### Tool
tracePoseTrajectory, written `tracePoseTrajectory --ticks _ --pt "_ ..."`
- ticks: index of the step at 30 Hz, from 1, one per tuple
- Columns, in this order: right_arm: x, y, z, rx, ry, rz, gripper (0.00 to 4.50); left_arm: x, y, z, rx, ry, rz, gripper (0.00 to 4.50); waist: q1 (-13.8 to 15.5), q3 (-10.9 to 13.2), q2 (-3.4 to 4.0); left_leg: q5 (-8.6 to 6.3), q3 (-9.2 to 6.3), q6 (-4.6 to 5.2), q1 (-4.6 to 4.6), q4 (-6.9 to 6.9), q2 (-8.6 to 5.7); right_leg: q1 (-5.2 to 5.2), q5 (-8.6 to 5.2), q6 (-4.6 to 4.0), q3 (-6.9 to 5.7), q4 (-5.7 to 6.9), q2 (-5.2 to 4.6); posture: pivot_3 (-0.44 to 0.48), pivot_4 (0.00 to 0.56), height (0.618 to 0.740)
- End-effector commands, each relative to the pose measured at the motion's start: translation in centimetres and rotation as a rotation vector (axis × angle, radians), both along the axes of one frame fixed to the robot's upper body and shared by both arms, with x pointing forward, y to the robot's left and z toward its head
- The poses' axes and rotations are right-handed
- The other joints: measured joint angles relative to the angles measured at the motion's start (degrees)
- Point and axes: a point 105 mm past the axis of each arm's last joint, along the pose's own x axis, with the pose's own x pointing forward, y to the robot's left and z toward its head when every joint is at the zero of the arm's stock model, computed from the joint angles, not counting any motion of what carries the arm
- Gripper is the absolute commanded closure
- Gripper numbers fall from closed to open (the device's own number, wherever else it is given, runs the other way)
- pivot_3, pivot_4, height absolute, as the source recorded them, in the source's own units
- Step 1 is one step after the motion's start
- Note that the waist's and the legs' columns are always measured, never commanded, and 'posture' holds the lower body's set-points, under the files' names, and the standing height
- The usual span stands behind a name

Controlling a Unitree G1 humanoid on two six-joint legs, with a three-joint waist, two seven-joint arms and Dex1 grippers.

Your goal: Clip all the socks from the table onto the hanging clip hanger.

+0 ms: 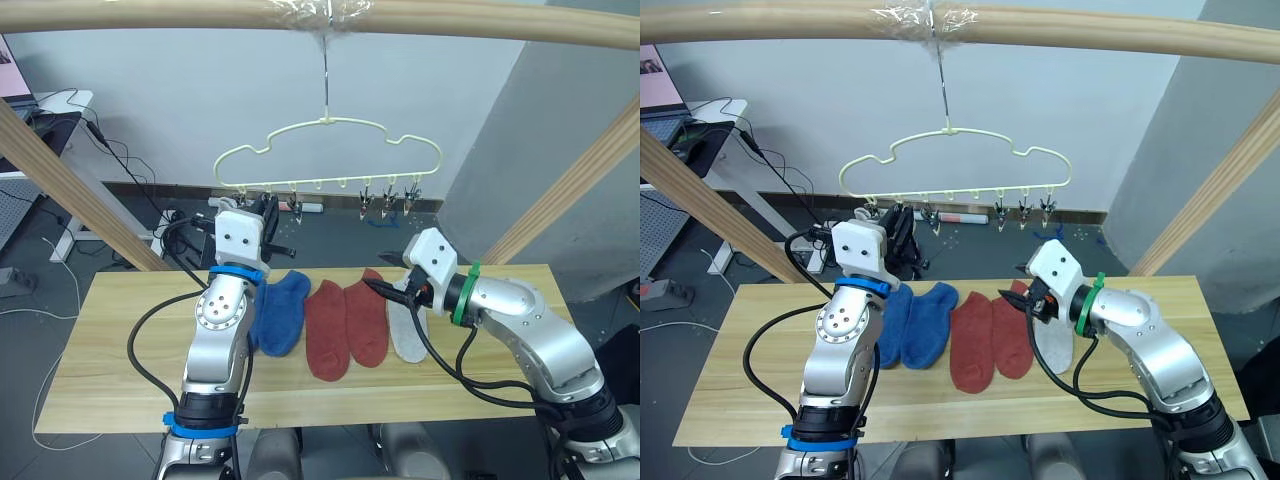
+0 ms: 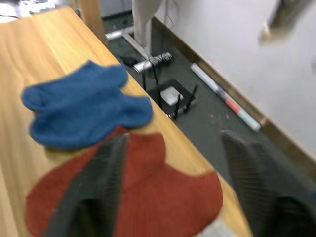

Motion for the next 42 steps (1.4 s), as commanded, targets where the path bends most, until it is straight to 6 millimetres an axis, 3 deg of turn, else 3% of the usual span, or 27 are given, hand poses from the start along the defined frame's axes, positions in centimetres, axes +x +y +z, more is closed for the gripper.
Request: tracePoseTrajectory --ticks 1,2,9,22,27,36,38,42 --pt "0.6 -0.4 -0.2 -0.011 -0.044 -0.067 0.25 -0.5 -0.2 1.1 -0.017 -0.043 -0.022 4.23 0.01 0.00 0.00 0.00 0.00 0.00 0.00 0.00 0.00 0.00 0.00 0.00 0.00 0.00 0.00 -0.115 0.254 0.740" --pt "1.1 -1.0 -1.2 -0.027 -0.027 -0.120 0.00 -0.6 -0.2 1.1 -0.018 -0.039 -0.029 4.23 0.04 0.00 0.00 0.00 0.00 0.00 0.00 0.00 0.00 0.00 0.00 0.00 0.00 0.00 0.00 -0.115 0.254 0.740" --pt "4.1 -4.6 -8.4 -0.056 0.085 -0.451 0.00 -0.7 -0.1 1.2 0.002 -0.020 -0.079 4.23 0.04 0.00 0.00 0.00 0.00 0.00 0.00 -0.01 0.01 0.06 0.07 -0.12 -0.02 -0.09 -0.01 -0.097 0.255 0.740" --pt "6.1 -5.2 -13.3 0.003 0.206 -0.596 0.00 -0.9 0.2 1.5 0.015 0.004 -0.116 4.23 0.20 0.04 0.06 0.00 0.02 0.00 0.01 -0.02 0.02 0.07 0.08 -0.12 0.01 -0.10 -0.01 -0.070 0.253 0.740" --pt "5.9 -5.1 -14.0 0.032 0.248 -0.608 1.15 -0.9 0.3 1.2 0.006 0.044 -0.147 4.23 0.23 0.04 0.06 0.00 0.01 0.00 0.05 -0.01 0.02 0.11 0.08 -0.13 0.00 -0.08 -0.01 -0.060 0.249 0.740" --pt "5.6 -4.9 -13.6 0.067 0.236 -0.588 4.40 -1.3 1.0 1.7 0.016 0.057 -0.192 4.23 0.23 0.03 0.06 0.00 0.01 0.00 0.06 0.00 0.03 0.11 0.09 -0.12 -0.01 -0.07 0.00 -0.060 0.239 0.740" --pt "5.5 -4.5 -13.0 0.077 0.213 -0.563 4.50 -1.3 1.2 1.8 0.005 0.060 -0.203 4.23 0.23 0.04 0.06 0.00 0.00 0.00 0.05 0.00 0.03 0.11 0.09 -0.13 -0.01 -0.07 0.00 -0.059 0.236 0.740" --pt "5.0 -2.4 -9.7 0.084 0.096 -0.422 4.50 -1.8 0.8 2.4 0.001 0.057 -0.269 4.23 0.20 0.04 0.06 0.00 0.01 0.00 0.02 -0.01 0.03 0.09 0.09 -0.12 -0.01 -0.08 -0.01 -0.059 0.235 0.740"
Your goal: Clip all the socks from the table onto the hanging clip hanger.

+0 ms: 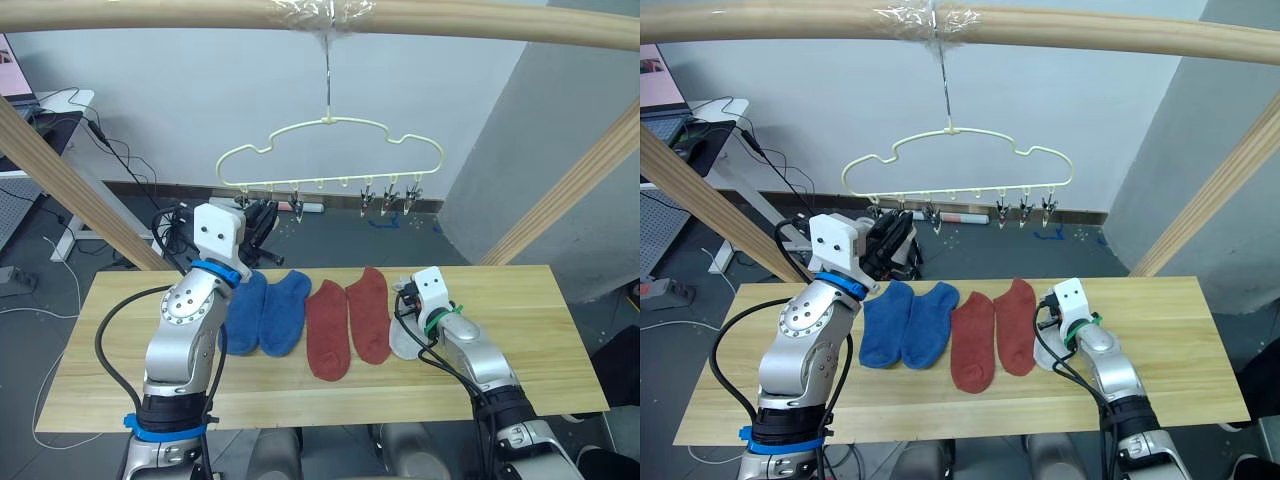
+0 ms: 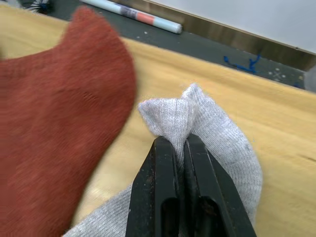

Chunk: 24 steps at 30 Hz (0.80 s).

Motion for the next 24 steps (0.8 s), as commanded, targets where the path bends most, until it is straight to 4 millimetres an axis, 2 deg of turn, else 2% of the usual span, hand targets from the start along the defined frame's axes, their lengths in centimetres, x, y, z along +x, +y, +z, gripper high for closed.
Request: tracePoseTrajectory --ticks 1,7,13,18,24 --pt "-0.3 2.7 4.4 -0.008 -0.160 0.159 4.50 -1.0 -0.5 2.1 -0.018 -0.056 -0.075 4.23 -0.07 0.00 0.00 0.00 0.00 0.00 0.00 0.00 0.00 0.00 0.00 0.00 0.00 0.00 0.00 -0.059 0.235 0.740" --pt "-2.3 8.7 10.4 -0.053 -0.366 0.481 4.50 -1.4 -0.8 2.9 -0.042 -0.039 -0.142 4.23 -0.17 0.00 0.01 0.00 -0.01 0.00 0.03 0.02 0.00 -0.02 -0.01 0.01 0.00 0.07 0.01 -0.066 0.242 0.740" --pt "-3.4 13.6 13.9 0.009 -0.464 0.616 4.50 -1.5 -0.9 3.2 -0.065 -0.015 -0.170 4.23 -0.05 0.00 0.00 0.00 -0.09 -0.01 -0.01 0.01 0.01 -0.02 0.00 0.00 -0.08 0.04 0.00 -0.068 0.245 0.740" --pt "-3.2 16.2 14.6 0.049 -0.494 0.634 4.50 -1.6 -1.0 3.4 -0.082 0.004 -0.181 4.23 -0.04 0.00 0.00 0.00 -0.14 -0.01 -0.02 0.01 0.01 -0.02 0.01 -0.02 -0.14 0.04 -0.01 -0.071 0.245 0.740" --pt "-2.9 17.5 15.2 0.086 -0.530 0.618 4.50 -1.7 -0.6 3.3 -0.098 0.028 -0.177 4.23 -0.04 0.01 0.01 0.00 -0.24 -0.01 -0.06 0.00 0.02 -0.02 0.01 -0.03 -0.28 0.05 -0.04 -0.076 0.247 0.740"
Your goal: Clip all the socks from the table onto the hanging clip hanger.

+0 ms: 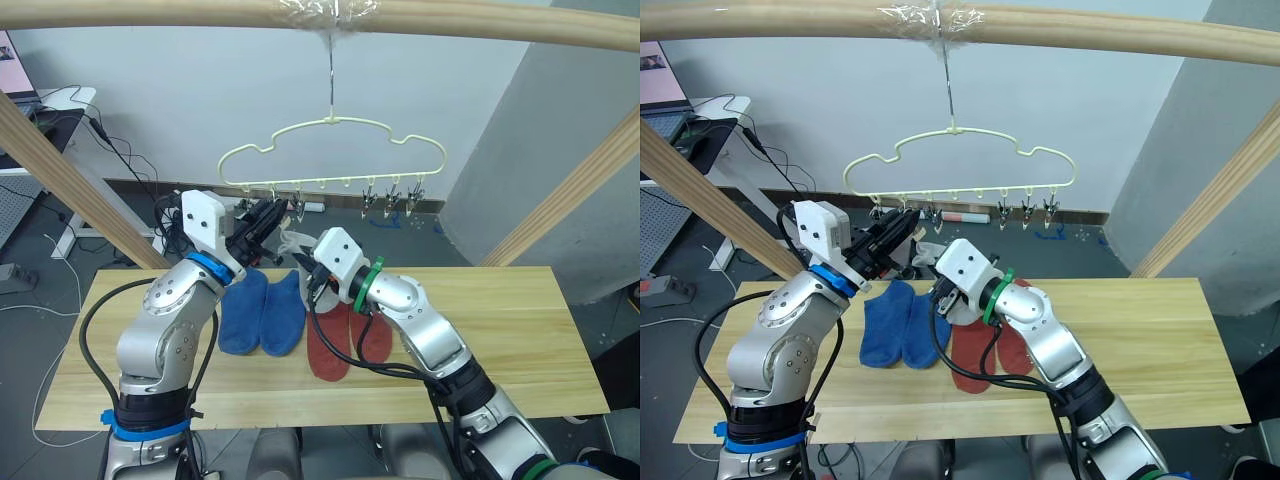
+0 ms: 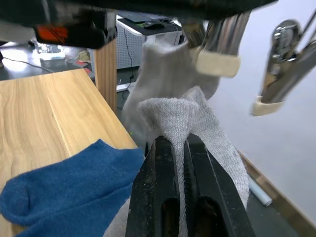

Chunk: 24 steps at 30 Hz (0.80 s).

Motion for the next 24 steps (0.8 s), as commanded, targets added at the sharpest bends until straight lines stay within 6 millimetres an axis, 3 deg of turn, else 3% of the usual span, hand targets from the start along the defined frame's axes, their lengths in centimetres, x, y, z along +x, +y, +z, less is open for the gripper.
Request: tracePoseTrajectory --ticks 1,24 --pt "-0.3 0.8 1.7 0.039 -0.070 0.015 4.50 -0.6 0.3 1.5 -0.009 -0.047 -0.005 4.23 0.00 0.00 0.00 0.00 -0.02 0.00 0.00 0.00 0.00 0.00 0.00 0.00 -0.02 0.00 0.00 -0.076 0.246 0.740" --pt "-0.2 2.0 3.1 0.170 -0.096 -0.021 4.50 -0.7 0.3 1.3 -0.018 -0.007 -0.025 4.23 -0.10 0.01 0.01 0.01 -0.25 -0.02 -0.02 0.01 0.01 0.01 -0.01 -0.04 -0.26 0.16 -0.01 -0.080 0.246 0.740"
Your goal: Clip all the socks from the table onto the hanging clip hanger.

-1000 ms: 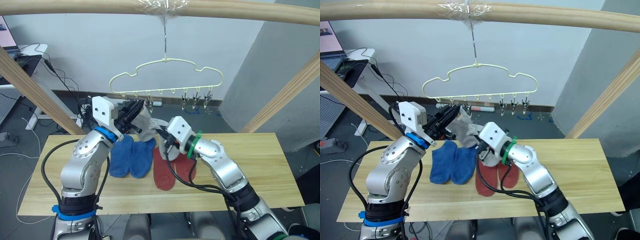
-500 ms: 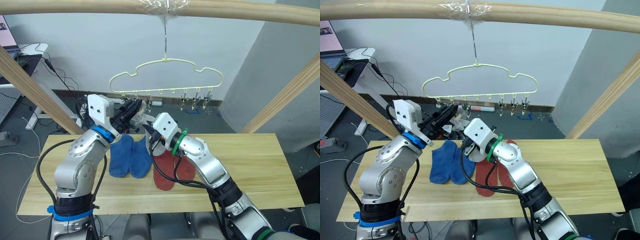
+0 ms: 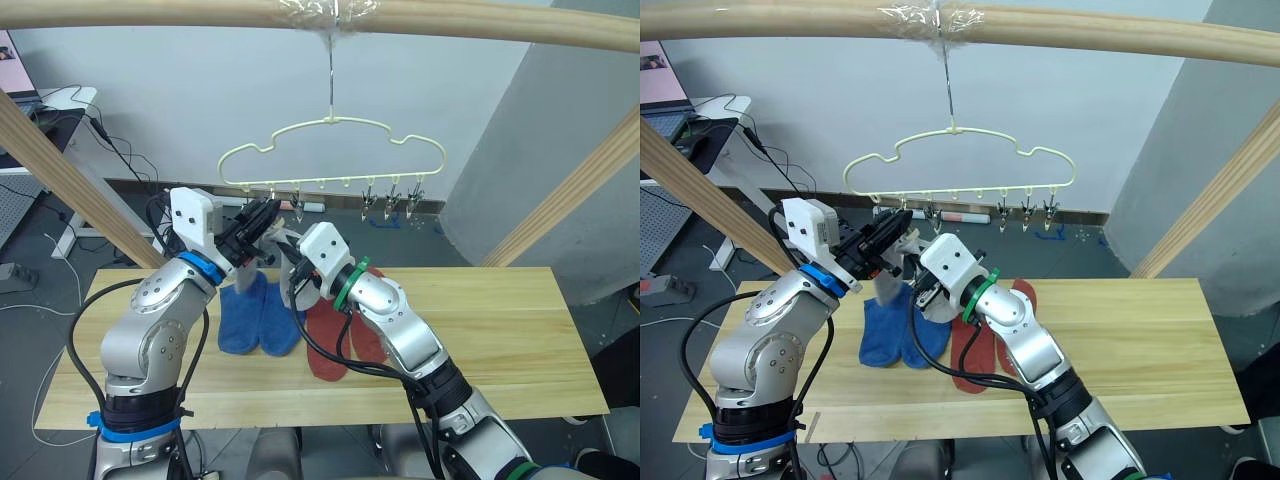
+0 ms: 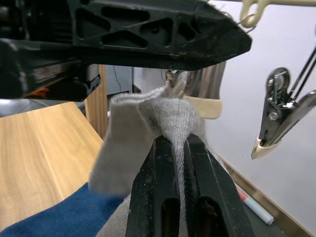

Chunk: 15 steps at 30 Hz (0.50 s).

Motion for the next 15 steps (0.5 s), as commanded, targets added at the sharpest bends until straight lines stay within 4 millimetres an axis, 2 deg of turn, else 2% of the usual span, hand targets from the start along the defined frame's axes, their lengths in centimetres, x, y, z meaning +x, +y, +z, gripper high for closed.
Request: tracePoseTrajectory --ticks 1,15 --pt "-0.33 0.53 1.84 0.048 -0.060 0.018 4.50 -0.61 -0.56 1.32 0.000 -0.050 -0.021 4.23 0.00 0.00 0.00 0.00 0.00 0.00 0.00 0.00 0.00 0.00 0.00 0.00 0.00 0.00 0.00 -0.080 0.246 0.740" --pt "0.00 0.79 2.23 0.051 -0.080 0.012 4.50 -0.96 -0.66 0.71 -0.012 -0.001 -0.028 4.23 0.00 0.00 0.00 0.01 -0.05 -0.02 0.01 0.02 0.00 -0.01 -0.02 -0.02 -0.04 0.14 0.00 -0.073 0.245 0.740"
